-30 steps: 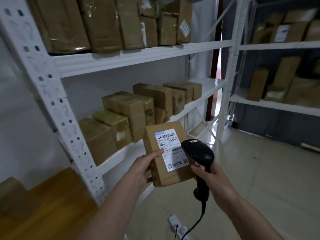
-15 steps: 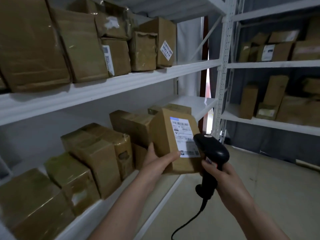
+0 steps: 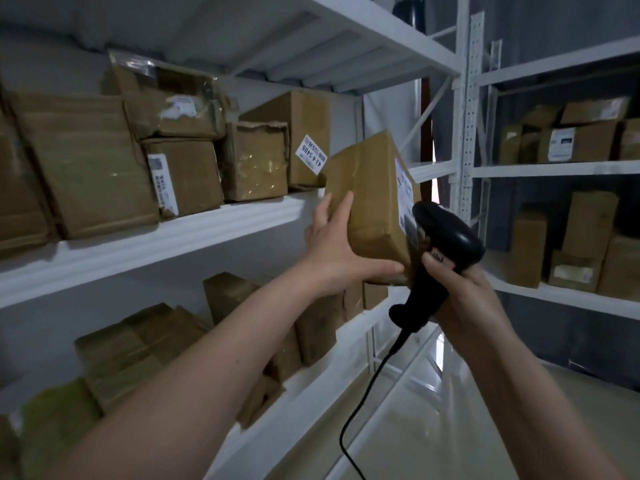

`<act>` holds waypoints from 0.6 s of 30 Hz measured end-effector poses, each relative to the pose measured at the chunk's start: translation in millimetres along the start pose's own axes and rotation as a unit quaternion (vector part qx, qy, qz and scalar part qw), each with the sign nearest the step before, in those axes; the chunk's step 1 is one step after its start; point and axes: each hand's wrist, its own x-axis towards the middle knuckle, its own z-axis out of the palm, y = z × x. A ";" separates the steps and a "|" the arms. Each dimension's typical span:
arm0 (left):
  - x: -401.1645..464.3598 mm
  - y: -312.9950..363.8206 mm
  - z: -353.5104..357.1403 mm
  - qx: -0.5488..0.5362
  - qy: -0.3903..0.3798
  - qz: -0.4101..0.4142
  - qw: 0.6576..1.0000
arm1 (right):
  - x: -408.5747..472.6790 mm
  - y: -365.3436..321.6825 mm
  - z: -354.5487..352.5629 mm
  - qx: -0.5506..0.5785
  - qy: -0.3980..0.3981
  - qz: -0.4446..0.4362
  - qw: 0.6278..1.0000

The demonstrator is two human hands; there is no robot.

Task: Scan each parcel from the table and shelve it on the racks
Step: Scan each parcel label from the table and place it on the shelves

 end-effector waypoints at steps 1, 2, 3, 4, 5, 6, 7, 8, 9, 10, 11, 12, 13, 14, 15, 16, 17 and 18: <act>13.6 7.7 0.2 0.023 0.012 0.012 1.000 | 15.6 -4.8 -3.2 0.009 -0.016 -0.002 1.000; 27.5 15.1 0.7 0.045 0.028 0.023 0.998 | 31.7 -9.6 -7.1 0.019 -0.031 -0.005 0.999; 42.0 22.4 1.4 0.066 0.045 0.032 0.996 | 48.2 -15.0 -11.1 0.029 -0.044 -0.008 0.999; 56.5 29.3 1.6 0.086 0.060 0.041 0.994 | 64.7 -20.9 -15.1 0.036 -0.056 -0.013 0.998; 71.0 35.9 1.4 0.101 0.075 0.049 0.991 | 81.2 -27.5 -18.9 0.041 -0.066 -0.019 0.997; 84.8 42.3 0.6 0.112 0.089 0.054 0.988 | 97.2 -34.7 -22.0 0.045 -0.075 -0.024 0.996; 98.3 48.5 -0.9 0.118 0.104 0.057 0.986 | 112.7 -42.6 -24.6 0.051 -0.084 -0.025 0.995; 111.1 54.6 -2.9 0.123 0.119 0.058 0.983 | 127.5 -50.6 -26.6 0.055 -0.092 -0.023 0.994; 123.9 60.7 -5.5 0.123 0.135 0.058 0.981 | 141.4 -59.2 -28.2 0.058 -0.100 -0.022 0.993; 135.8 67.0 -8.3 0.114 0.154 0.058 0.980 | 154.3 -68.3 -29.5 0.059 -0.108 -0.024 0.992; 146.6 73.6 -10.7 0.099 0.173 0.060 0.978 | 165.2 -77.1 -30.7 0.059 -0.114 -0.030 0.991; 156.2 80.6 -12.5 0.088 0.190 0.062 0.976 | 174.3 -85.4 -32.1 0.058 -0.117 -0.037 0.991; 164.8 87.6 -13.5 0.089 0.204 0.066 0.973 | 181.8 -92.2 -34.0 0.056 -0.119 -0.042 0.990; 172.5 93.9 -13.4 0.102 0.214 0.071 0.969 | 188.2 -97.2 -36.4 0.054 -0.120 -0.044 0.990; 179.4 99.3 -12.4 0.119 0.220 0.078 0.965 | 193.5 -100.6 -39.9 0.053 -0.122 -0.045 0.990; 185.1 104.0 -11.3 0.133 0.227 0.086 0.961 | 198.4 -102.5 -42.5 0.058 -0.127 -0.045 0.989; 190.0 107.0 -10.7 0.145 0.234 0.094 0.957 | 203.3 -103.1 -43.9 0.067 -0.132 -0.042 0.988; 194.2 108.6 -10.2 0.157 0.243 0.101 0.952 | 208.5 -102.5 -43.9 0.082 -0.137 -0.033 0.987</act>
